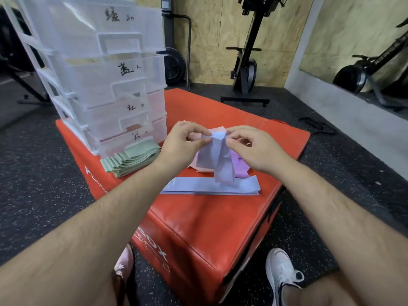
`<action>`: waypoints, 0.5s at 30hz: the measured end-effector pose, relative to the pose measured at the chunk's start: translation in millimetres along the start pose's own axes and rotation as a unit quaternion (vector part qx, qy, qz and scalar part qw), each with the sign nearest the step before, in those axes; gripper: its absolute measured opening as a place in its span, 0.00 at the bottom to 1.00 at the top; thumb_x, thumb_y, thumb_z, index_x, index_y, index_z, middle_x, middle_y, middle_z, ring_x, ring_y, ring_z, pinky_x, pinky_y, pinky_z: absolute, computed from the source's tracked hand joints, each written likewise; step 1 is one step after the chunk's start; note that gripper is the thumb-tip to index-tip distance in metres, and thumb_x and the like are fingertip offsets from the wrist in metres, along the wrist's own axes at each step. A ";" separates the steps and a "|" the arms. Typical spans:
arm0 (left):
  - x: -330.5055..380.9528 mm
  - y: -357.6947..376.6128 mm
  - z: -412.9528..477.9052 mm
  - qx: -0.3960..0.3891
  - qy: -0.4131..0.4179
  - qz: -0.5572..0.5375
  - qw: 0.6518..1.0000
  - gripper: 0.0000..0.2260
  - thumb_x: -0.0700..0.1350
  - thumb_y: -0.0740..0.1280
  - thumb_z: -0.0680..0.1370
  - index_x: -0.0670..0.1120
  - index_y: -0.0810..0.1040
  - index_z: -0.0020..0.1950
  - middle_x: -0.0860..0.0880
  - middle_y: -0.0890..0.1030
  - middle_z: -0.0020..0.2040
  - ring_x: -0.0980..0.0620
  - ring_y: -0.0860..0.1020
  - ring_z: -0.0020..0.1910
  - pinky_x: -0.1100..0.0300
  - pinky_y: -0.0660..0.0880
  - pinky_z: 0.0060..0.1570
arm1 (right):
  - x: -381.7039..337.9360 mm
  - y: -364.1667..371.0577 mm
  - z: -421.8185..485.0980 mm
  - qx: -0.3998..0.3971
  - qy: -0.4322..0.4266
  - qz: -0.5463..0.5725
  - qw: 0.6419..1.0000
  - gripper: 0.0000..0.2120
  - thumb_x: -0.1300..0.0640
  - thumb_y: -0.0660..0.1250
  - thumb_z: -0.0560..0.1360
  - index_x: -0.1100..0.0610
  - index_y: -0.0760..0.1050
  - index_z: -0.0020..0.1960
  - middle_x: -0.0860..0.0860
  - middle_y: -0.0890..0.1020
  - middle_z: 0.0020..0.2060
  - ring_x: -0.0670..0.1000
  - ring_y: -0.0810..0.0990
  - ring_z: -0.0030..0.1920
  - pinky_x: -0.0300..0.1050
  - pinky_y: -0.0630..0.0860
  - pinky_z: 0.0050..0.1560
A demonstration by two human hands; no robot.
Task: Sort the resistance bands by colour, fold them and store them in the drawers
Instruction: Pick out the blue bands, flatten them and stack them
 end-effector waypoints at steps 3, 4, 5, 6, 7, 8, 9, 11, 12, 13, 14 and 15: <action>2.2 -3.9 2.7 0.013 0.000 -0.002 1.000 0.07 0.43 0.74 0.74 0.56 0.83 0.43 0.53 0.69 0.42 0.57 0.71 0.37 0.59 0.77 0.47 | 2.1 -4.7 2.1 0.036 0.001 -0.021 0.999 0.10 0.57 0.71 0.74 0.53 0.73 0.37 0.51 0.78 0.52 0.48 0.76 0.54 0.31 0.68 0.53; 2.6 -2.4 2.4 -0.005 -0.009 -0.016 1.000 0.07 0.42 0.73 0.75 0.54 0.83 0.44 0.52 0.70 0.38 0.54 0.73 0.37 0.54 0.78 0.43 | -0.2 -5.2 3.3 0.046 -0.001 -0.009 0.999 0.10 0.57 0.70 0.75 0.53 0.72 0.37 0.51 0.78 0.50 0.47 0.76 0.53 0.35 0.69 0.52; 2.5 0.5 1.5 -0.028 -0.019 -0.029 0.999 0.06 0.40 0.71 0.76 0.52 0.82 0.44 0.50 0.72 0.36 0.52 0.76 0.36 0.53 0.77 0.39 | -2.5 -3.3 4.7 0.047 0.001 0.013 0.999 0.08 0.56 0.69 0.76 0.54 0.72 0.40 0.51 0.78 0.48 0.46 0.76 0.51 0.37 0.70 0.50; 2.5 3.4 0.3 -0.046 -0.026 -0.033 0.998 0.05 0.39 0.70 0.77 0.49 0.80 0.45 0.47 0.75 0.36 0.49 0.80 0.38 0.55 0.76 0.36 | -5.2 1.1 5.8 0.039 0.008 0.043 0.998 0.06 0.56 0.67 0.78 0.55 0.74 0.43 0.50 0.78 0.47 0.44 0.76 0.48 0.38 0.70 0.48; 2.2 5.7 -0.7 -0.055 -0.032 -0.034 0.997 0.05 0.39 0.69 0.77 0.48 0.79 0.45 0.43 0.78 0.39 0.46 0.82 0.41 0.58 0.77 0.36 | -7.5 7.9 7.4 0.020 0.018 0.077 0.997 0.04 0.56 0.64 0.80 0.55 0.75 0.46 0.49 0.79 0.45 0.44 0.76 0.45 0.40 0.72 0.46; 1.8 6.5 -1.5 -0.056 -0.042 -0.036 0.997 0.03 0.39 0.69 0.76 0.47 0.78 0.45 0.40 0.80 0.44 0.44 0.83 0.44 0.60 0.77 0.36 | -10.9 15.5 8.2 -0.003 0.030 0.107 0.994 0.04 0.57 0.62 0.81 0.54 0.76 0.49 0.49 0.80 0.44 0.44 0.77 0.42 0.43 0.75 0.44; 2.2 6.0 -2.3 -0.052 -0.052 -0.048 0.996 0.01 0.39 0.68 0.75 0.45 0.78 0.44 0.38 0.80 0.48 0.44 0.83 0.48 0.61 0.78 0.37 | -13.4 23.5 9.4 -0.023 0.041 0.127 0.991 0.05 0.57 0.62 0.82 0.54 0.77 0.52 0.51 0.81 0.45 0.46 0.78 0.41 0.48 0.79 0.43; 2.5 2.3 -3.7 -0.041 -0.076 -0.085 0.993 0.06 0.42 0.68 0.72 0.40 0.78 0.43 0.39 0.80 0.48 0.45 0.83 0.49 0.60 0.78 0.38 | -18.2 34.2 12.3 -0.043 0.053 0.159 0.985 0.07 0.60 0.63 0.81 0.56 0.78 0.57 0.54 0.82 0.48 0.50 0.80 0.38 0.49 0.81 0.43; 1.5 -0.2 -4.3 -0.039 -0.092 -0.110 0.989 0.08 0.44 0.69 0.72 0.38 0.77 0.42 0.41 0.80 0.45 0.47 0.83 0.45 0.59 0.78 0.39 | -19.9 37.2 14.0 -0.047 0.056 0.172 0.982 0.07 0.62 0.65 0.81 0.58 0.78 0.57 0.56 0.82 0.49 0.51 0.80 0.36 0.48 0.81 0.42; 1.5 -3.5 -5.0 -0.037 -0.097 -0.120 0.987 0.08 0.44 0.70 0.73 0.39 0.76 0.41 0.43 0.80 0.43 0.49 0.82 0.42 0.58 0.79 0.39 | -20.8 40.0 16.5 -0.050 0.057 0.182 0.980 0.06 0.63 0.66 0.80 0.59 0.78 0.56 0.58 0.83 0.49 0.52 0.80 0.35 0.48 0.80 0.40; 3.3 -7.3 -6.1 -0.034 -0.091 -0.116 0.989 0.07 0.42 0.71 0.74 0.41 0.76 0.41 0.45 0.81 0.40 0.51 0.81 0.39 0.58 0.79 0.39 | -21.4 42.6 19.0 -0.054 0.057 0.188 0.979 0.07 0.64 0.67 0.79 0.59 0.79 0.55 0.58 0.83 0.49 0.52 0.80 0.34 0.48 0.79 0.40; 3.2 -10.5 -6.2 -0.032 -0.082 -0.104 0.991 0.05 0.40 0.71 0.75 0.43 0.76 0.42 0.48 0.81 0.38 0.53 0.80 0.37 0.59 0.78 0.38 | -21.6 45.2 21.3 -0.058 0.054 0.192 0.978 0.07 0.65 0.67 0.78 0.59 0.79 0.55 0.58 0.83 0.49 0.50 0.80 0.34 0.47 0.79 0.41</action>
Point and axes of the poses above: each hand's wrist, its own z-axis towards the middle knuckle, its own y-axis out of the palm, x = y × z, the point moved 6 cm from there along z, towards the middle knuckle
